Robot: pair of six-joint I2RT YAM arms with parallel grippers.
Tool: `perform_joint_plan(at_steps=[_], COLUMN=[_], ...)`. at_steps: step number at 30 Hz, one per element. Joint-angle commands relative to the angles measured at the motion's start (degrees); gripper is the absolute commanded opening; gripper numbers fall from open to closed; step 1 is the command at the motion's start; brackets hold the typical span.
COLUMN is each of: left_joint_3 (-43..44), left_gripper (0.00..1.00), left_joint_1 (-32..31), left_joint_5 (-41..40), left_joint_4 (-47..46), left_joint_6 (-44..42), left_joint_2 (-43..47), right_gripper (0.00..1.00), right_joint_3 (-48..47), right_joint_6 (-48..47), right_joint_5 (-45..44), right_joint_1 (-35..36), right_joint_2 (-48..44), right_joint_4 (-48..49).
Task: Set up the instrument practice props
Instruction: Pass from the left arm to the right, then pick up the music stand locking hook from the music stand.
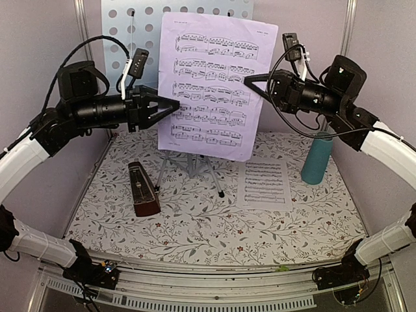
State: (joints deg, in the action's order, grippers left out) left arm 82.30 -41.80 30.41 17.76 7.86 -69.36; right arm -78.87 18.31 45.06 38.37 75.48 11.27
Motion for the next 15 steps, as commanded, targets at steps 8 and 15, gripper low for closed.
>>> perform_joint_plan(at_steps=[8,15], left_joint_3=[0.5,1.8], left_gripper=[0.47,0.41], left_joint_1=[0.7,0.6], left_joint_5=[-22.7,-34.2], left_joint_4=[-5.9,-9.9], left_joint_6=[0.6,-1.1], left_joint_2=[9.3,10.8], right_gripper=[0.00,0.00], right_joint_3=[-26.8,-45.8], right_joint_6=[0.3,-0.7], right_joint_5=[-5.4,-9.3], right_joint_1=[-0.5,-0.9], right_joint_2=[15.1,27.2], right_joint_4=[-3.9,-9.1])
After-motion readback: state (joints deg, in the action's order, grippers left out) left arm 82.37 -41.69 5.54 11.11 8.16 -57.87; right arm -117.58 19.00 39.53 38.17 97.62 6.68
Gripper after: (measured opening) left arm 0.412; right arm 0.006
